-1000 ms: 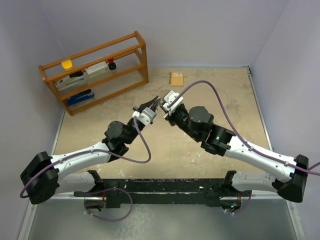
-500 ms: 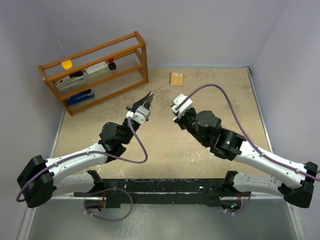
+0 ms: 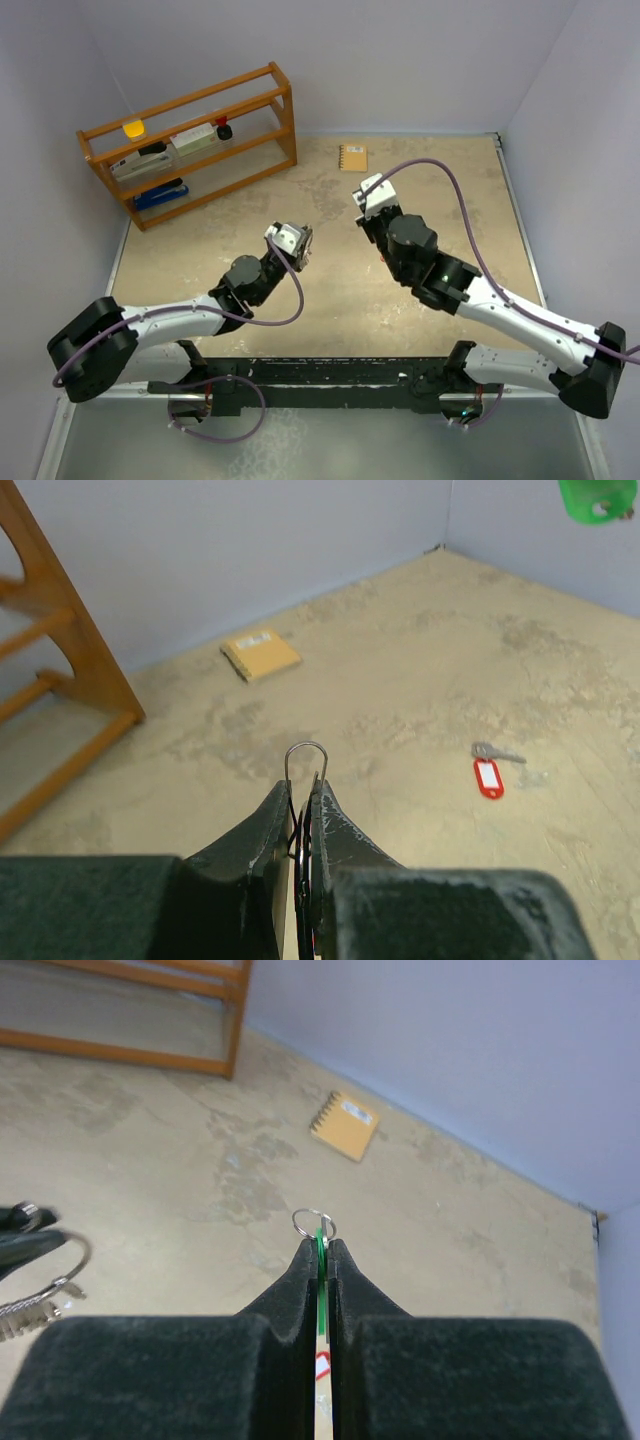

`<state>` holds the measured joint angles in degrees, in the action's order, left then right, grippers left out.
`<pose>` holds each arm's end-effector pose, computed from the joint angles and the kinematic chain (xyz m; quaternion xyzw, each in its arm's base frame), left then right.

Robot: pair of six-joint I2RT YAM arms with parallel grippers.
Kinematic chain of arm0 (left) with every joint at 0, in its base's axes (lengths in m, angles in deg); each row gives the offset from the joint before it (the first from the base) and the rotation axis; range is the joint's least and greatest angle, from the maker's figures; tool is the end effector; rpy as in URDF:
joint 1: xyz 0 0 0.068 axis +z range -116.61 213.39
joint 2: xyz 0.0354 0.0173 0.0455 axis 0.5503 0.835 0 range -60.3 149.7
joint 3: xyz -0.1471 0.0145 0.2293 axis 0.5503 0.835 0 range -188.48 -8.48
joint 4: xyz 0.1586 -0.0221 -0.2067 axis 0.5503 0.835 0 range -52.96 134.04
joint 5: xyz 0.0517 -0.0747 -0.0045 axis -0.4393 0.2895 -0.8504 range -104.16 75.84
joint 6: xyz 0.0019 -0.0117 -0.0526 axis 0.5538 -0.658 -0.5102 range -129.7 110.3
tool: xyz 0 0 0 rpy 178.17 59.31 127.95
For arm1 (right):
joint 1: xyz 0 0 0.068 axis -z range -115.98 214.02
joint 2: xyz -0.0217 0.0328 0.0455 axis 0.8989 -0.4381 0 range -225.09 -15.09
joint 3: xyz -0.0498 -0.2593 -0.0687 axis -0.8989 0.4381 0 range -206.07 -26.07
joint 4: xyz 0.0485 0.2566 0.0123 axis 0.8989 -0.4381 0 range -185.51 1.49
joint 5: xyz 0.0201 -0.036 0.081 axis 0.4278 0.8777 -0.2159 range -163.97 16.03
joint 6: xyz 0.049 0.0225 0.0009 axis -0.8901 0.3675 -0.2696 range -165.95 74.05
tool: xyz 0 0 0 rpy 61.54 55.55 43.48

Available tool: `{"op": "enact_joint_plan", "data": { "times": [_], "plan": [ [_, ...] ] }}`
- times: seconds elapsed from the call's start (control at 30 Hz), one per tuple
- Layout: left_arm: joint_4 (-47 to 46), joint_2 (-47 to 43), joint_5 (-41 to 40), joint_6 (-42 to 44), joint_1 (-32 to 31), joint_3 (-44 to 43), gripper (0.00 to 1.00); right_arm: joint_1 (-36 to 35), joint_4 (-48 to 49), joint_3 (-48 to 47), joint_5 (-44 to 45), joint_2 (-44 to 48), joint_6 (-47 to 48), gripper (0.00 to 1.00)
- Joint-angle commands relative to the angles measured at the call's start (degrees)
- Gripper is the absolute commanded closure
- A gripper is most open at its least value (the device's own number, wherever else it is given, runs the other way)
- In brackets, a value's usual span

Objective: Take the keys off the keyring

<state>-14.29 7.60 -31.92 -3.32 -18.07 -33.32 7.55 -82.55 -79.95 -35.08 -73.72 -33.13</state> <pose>0.1627 -0.1868 0.2501 0.2105 0.6223 -0.1932 0.7288 0.1475 0.1822 0.3806 -0.1793 0.6780 0.0342 0.7121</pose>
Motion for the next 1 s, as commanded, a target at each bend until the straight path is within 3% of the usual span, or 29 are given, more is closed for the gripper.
{"op": "enact_joint_plan", "data": {
  "times": [0.0, 0.1, 0.43, 0.6, 0.77, 0.97],
  "plan": [
    [-5.34, 2.77, -1.25, -10.95, -0.37, 1.71, 1.00, 7.95, -0.53, -0.46, -6.21, -3.13, -7.03, 1.00],
    [-8.78, 5.00, 0.14, -15.15, -0.39, 2.97, 1.00, 12.54, -2.06, 0.17, -11.69, -5.66, -11.24, 1.00],
    [-22.52, 20.40, 1.56, -24.85, -0.24, 4.74, 1.00, 17.67, -2.50, -0.15, -22.26, -16.96, -15.19, 1.00],
    [-25.72, 26.68, 1.48, -25.74, 0.74, 4.00, 1.00, 19.74, -1.02, -0.85, -26.28, -22.28, -15.64, 1.00],
    [-29.69, 33.35, 2.15, -27.10, 5.61, 3.47, 1.00, 22.15, 0.42, -2.74, -29.99, -28.37, -15.62, 1.00],
    [-30.02, 35.40, -1.41, -23.76, 8.93, 2.96, 1.00, 23.92, 1.84, -5.63, -34.25, -35.09, -16.07, 1.00]
  ]
}}
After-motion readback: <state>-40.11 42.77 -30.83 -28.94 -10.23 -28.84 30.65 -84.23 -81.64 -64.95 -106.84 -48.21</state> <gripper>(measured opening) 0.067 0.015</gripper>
